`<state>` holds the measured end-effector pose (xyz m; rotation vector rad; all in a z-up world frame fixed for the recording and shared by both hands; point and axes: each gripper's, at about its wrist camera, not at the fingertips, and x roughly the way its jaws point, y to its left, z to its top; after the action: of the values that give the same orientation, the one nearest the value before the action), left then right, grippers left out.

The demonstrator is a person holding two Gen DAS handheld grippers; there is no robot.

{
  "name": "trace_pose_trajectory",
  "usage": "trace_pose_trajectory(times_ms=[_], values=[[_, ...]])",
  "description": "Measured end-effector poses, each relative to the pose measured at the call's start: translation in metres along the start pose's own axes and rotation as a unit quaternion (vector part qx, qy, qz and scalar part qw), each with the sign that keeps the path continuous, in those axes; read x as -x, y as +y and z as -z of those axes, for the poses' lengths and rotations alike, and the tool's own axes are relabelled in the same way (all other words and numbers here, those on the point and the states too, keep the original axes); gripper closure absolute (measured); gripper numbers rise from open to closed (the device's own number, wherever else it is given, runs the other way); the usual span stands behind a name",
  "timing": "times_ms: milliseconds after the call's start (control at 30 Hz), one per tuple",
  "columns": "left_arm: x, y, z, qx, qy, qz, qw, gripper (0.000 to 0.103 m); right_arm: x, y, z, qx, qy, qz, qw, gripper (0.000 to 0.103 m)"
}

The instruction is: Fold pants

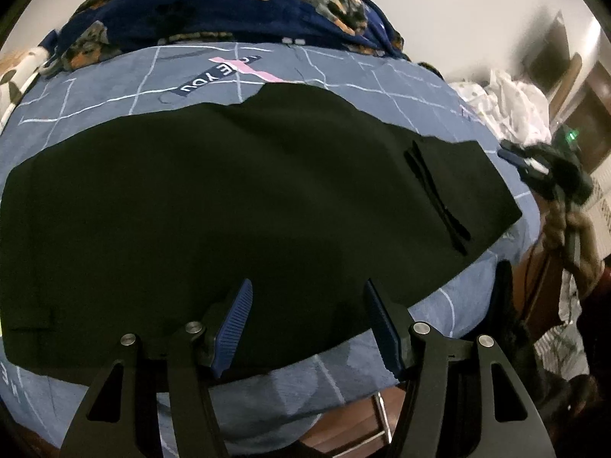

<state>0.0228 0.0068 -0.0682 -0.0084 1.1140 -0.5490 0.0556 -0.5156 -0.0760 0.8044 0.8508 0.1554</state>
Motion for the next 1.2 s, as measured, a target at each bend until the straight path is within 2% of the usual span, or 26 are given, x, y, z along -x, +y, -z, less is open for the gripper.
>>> trace_pose_trajectory(times_ms=[133,267,367,467,567,600,633,800,867,933,967,1067,1200], values=[[-0.004,-0.012,0.0,-0.02,0.01,-0.014,0.9996,0.042,-0.018,-0.004,-0.012,0.012,0.019,0.001,1.0,0.086],[-0.008,-0.017,0.0,-0.02,0.02,-0.015,0.9995,0.042,-0.043,-0.005,-0.015,0.027,0.049,0.044,0.997,0.088],[-0.01,-0.019,0.0,-0.02,0.022,-0.018,0.9994,0.041,-0.055,-0.021,-0.007,0.009,0.066,0.055,0.996,0.103],[-0.012,-0.021,-0.001,-0.02,0.027,-0.019,0.9993,0.04,-0.055,-0.035,-0.006,-0.022,0.066,0.027,0.997,0.103],[-0.015,-0.024,-0.002,-0.023,0.03,-0.021,0.9991,0.04,-0.051,-0.031,-0.007,-0.015,0.063,0.018,0.998,0.103],[-0.015,-0.025,-0.002,-0.026,0.03,-0.021,0.999,0.039,-0.048,-0.031,-0.006,-0.017,0.058,0.003,0.998,0.095],[-0.015,-0.026,-0.003,-0.026,0.03,-0.021,0.999,0.039,-0.044,-0.031,-0.007,-0.023,0.05,-0.008,0.998,0.095],[-0.017,-0.028,-0.003,-0.031,0.035,-0.024,0.9986,0.038,-0.03,-0.037,-0.015,-0.034,0.022,-0.016,0.999,0.094],[-0.017,-0.029,-0.003,-0.031,0.035,-0.024,0.9986,0.037,-0.034,-0.04,-0.018,-0.035,0.029,-0.009,0.999,0.095],[-0.017,-0.029,-0.003,-0.029,0.035,-0.024,0.9987,0.037,-0.04,-0.045,-0.018,-0.039,0.04,0.003,0.998,0.103],[-0.017,-0.029,-0.003,-0.028,0.035,-0.024,0.9987,0.037,-0.042,-0.049,-0.018,-0.047,0.042,0.003,0.998,0.103],[-0.017,-0.03,-0.002,-0.029,0.036,-0.023,0.9987,0.037,-0.047,-0.066,-0.014,-0.098,0.042,-0.031,0.994,0.103],[-0.017,-0.031,-0.003,-0.034,0.039,-0.025,0.9983,0.037,-0.043,-0.062,-0.013,-0.094,0.044,-0.036,0.994,0.103]])
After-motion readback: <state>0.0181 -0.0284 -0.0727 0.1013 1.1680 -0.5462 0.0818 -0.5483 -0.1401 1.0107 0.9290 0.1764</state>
